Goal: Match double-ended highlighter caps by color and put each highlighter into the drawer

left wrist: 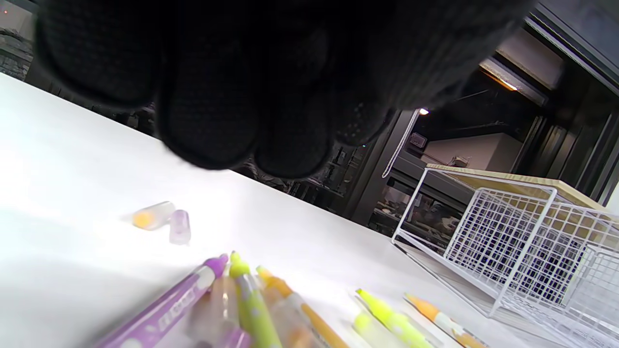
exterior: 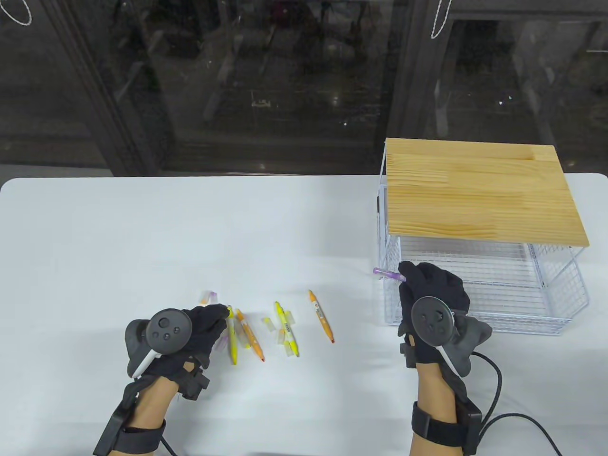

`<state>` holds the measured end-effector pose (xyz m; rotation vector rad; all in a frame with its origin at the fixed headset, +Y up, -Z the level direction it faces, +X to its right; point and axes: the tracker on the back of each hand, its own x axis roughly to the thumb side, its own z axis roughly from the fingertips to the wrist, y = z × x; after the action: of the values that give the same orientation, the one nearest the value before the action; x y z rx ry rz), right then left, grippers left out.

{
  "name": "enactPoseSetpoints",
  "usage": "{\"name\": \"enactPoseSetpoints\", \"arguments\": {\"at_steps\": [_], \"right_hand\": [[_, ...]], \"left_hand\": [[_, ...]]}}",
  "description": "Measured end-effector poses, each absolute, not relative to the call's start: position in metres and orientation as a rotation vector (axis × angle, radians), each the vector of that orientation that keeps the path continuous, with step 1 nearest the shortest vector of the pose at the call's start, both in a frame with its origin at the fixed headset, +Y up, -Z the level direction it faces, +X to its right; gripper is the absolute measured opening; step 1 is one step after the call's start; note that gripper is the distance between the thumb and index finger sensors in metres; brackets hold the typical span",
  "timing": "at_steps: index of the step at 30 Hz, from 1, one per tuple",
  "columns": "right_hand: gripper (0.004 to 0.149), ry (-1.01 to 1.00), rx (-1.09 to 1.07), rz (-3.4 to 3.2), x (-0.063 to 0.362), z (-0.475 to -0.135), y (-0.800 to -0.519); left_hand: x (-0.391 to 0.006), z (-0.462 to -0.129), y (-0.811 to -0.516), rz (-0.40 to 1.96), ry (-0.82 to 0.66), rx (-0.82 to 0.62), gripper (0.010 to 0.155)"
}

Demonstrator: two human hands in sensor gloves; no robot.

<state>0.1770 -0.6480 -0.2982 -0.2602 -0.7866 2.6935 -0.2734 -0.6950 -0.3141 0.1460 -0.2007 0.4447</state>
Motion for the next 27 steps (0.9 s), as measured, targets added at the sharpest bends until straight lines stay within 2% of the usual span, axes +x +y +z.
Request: {"name": "enactPoseSetpoints", "arguments": {"at_steps": [17, 27], "right_hand": [[0.044, -0.671, -0.537, 2.669, 0.215, -0.309, -0.670], [0.045, -0.551, -0.609, 2.665, 0.227, -0.315, -0.683]], "left_hand": [[-0.276, -0.314, -0.695, 0.448, -0.185, 0.123, 0.047], [-0.281, -0.315, -0.694, 0.455, -0.169, 0.130, 0.047]]}}
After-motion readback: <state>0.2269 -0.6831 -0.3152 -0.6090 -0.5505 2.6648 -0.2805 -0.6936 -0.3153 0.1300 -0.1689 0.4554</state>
